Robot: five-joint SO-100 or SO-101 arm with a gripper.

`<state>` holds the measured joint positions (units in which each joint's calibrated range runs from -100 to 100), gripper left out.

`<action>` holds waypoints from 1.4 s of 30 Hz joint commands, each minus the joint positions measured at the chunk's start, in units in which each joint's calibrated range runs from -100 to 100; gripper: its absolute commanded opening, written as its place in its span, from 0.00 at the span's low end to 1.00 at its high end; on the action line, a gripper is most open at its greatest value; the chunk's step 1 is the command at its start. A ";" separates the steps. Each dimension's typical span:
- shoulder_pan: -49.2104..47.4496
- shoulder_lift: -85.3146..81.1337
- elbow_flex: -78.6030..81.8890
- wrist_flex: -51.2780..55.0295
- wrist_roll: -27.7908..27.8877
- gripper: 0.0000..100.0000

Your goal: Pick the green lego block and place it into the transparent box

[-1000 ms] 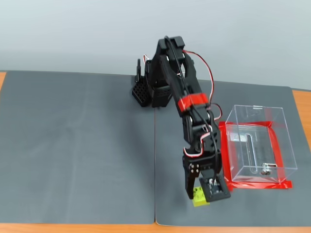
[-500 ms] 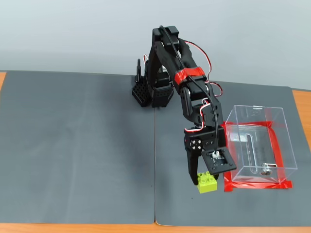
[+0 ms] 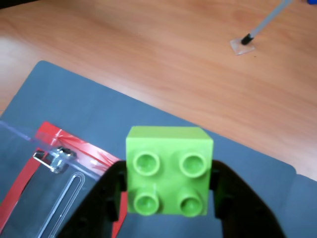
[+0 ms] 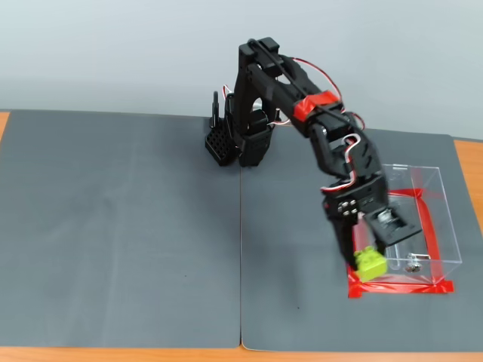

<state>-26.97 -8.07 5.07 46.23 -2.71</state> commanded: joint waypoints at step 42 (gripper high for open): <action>-21.26 1.42 -1.41 0.21 0.18 0.12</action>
<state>-48.12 -6.12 4.98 46.23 -2.76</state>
